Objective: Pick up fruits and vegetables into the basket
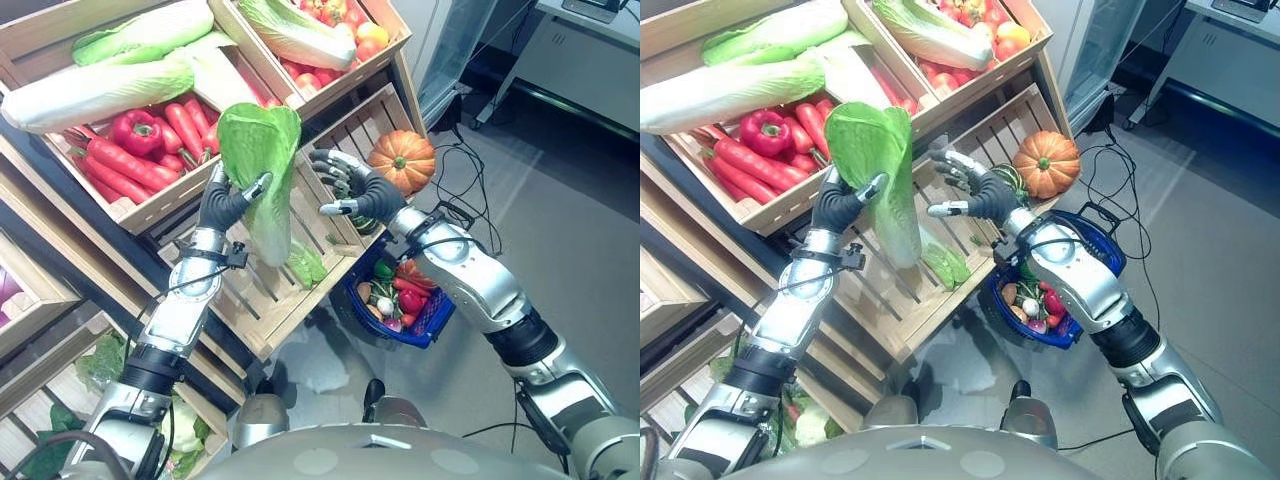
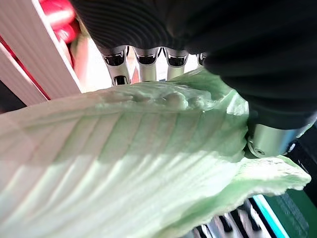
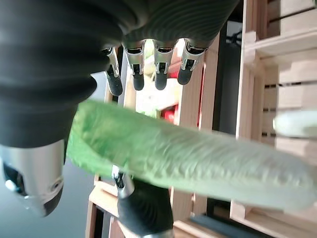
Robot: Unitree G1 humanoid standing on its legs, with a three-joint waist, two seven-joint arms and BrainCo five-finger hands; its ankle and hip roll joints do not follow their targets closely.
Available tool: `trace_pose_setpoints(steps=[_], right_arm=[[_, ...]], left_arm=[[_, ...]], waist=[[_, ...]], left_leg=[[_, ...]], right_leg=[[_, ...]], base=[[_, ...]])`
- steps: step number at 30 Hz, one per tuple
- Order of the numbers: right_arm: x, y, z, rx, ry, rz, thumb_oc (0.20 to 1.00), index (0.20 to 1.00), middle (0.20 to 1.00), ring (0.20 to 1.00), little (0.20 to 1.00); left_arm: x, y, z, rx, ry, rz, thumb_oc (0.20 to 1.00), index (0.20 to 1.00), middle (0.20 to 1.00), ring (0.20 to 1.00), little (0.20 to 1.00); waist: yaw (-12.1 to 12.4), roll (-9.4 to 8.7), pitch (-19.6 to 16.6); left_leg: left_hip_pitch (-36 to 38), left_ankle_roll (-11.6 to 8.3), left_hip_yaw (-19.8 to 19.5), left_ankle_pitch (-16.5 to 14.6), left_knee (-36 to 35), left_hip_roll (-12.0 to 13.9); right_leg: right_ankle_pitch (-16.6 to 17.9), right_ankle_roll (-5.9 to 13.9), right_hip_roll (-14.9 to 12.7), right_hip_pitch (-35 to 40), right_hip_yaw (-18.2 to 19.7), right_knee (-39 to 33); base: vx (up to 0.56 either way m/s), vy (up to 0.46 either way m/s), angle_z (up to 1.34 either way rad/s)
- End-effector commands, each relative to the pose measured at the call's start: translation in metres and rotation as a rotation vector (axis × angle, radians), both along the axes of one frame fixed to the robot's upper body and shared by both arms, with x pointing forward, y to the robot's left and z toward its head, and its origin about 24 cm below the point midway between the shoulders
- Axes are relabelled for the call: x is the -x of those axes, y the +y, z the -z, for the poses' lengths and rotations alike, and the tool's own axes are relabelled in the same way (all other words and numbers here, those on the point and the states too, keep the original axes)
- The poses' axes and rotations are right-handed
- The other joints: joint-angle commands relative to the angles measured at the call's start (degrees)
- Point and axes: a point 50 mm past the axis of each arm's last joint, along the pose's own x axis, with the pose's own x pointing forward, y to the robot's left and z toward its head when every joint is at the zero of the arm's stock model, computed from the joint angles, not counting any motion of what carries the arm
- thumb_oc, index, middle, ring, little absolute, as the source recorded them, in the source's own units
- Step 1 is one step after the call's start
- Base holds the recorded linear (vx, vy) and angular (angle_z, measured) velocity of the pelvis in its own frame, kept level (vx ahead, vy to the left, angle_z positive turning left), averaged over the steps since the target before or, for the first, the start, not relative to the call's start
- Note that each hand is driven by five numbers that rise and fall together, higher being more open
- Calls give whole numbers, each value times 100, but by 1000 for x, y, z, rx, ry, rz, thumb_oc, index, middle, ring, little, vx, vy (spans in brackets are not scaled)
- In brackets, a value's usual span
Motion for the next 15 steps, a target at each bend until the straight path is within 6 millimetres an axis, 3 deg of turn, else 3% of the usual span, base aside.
trace_pose_setpoints(steps=[1, 15], right_arm=[[8, 21, -24, -127, -71, -98, 1000, 1000, 1000, 1000, 1000], [7, 28, 19, -132, 44, 1, 1000, 1000, 1000, 1000, 1000]], left_arm=[[-8, -15, -33, -42, -155, 95, 200, 200, 200, 200, 200], [-2, -42, -42, 64, -202, 162, 200, 200, 200, 200, 200]], waist=[[62, -125, -245], [2, -70, -263]], left_leg=[[-40, 247, 292, -417, 69, -59], [108, 256, 406, -418, -91, -33]], right_leg=[[-243, 481, -436, 391, 88, -65], [-182, 516, -522, 447, 13, -186]], base=[[0, 0, 0], [-1, 1, 0]])
